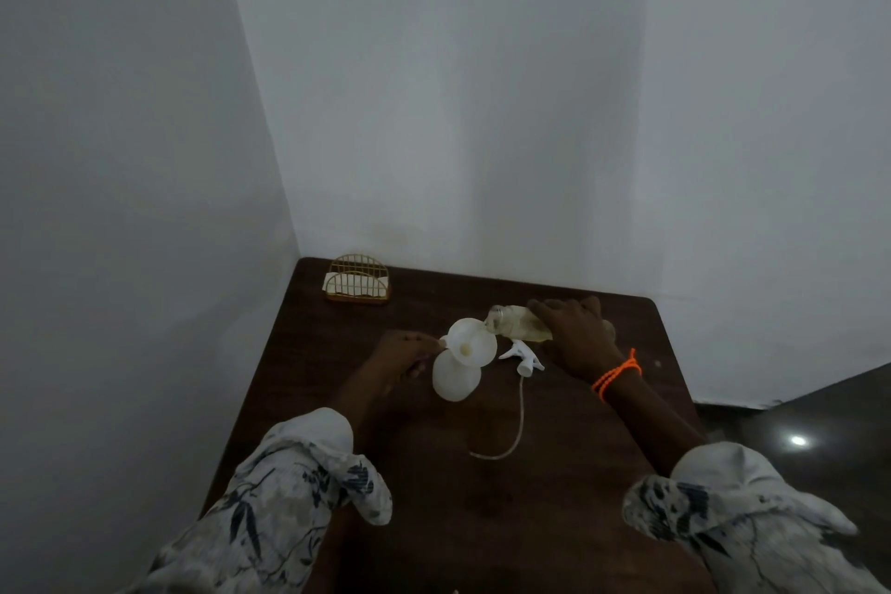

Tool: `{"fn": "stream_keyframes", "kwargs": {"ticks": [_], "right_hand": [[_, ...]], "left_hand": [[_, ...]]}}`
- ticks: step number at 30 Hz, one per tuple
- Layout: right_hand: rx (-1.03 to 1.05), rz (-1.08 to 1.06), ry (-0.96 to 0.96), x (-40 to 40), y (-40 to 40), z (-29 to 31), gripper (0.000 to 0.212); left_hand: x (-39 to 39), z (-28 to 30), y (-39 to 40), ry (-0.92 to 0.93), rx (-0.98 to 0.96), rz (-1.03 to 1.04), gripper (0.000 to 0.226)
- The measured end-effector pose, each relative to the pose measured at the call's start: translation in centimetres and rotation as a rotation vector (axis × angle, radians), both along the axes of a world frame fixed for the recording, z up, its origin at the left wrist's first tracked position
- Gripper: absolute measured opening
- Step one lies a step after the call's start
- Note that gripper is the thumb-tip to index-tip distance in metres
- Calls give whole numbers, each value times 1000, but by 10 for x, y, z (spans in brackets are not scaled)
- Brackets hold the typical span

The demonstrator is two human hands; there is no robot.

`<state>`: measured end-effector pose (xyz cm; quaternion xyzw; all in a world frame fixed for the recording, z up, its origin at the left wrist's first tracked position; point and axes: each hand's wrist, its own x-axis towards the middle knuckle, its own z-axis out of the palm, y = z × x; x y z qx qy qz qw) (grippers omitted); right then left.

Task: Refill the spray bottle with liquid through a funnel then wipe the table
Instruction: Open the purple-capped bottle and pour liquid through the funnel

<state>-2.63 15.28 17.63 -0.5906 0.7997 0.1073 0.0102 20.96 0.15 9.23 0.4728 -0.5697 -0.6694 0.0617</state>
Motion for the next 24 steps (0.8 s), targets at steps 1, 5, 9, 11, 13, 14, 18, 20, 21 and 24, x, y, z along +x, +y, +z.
{"fn": "stream_keyframes", "kwargs": {"ticks": [1,5,9,11,13,14,18,20,21,24], "right_hand": [[-2,0,4,0,0,0,66],[-6,2,19,-1,0,-1,66],[-18,0,25,-2,0,-2,64],[-19,0,30,-2,0,-2,62],[-25,1,32,-1,1,-1,61],[-28,1,30,-1,1,-2,62],[-35,2,29,1,2,-3,64],[-33,3,33,2,1,-2,65],[-33,3,35,3,1,-2,64],[-40,6,36,2,1,-2,63]], "left_hand": [[0,0,0,1,0,3,18],[3,-3,1,28,11,15,18],[4,-2,1,29,3,12,17],[4,-2,1,26,-6,4,16],[5,-3,1,27,-12,-3,18],[6,-4,0,29,-16,-5,19],[8,-7,0,24,-28,-18,22],[9,-7,0,15,-25,-20,20],[9,-7,1,16,-27,-21,18],[9,-6,1,25,-43,-22,13]]}}
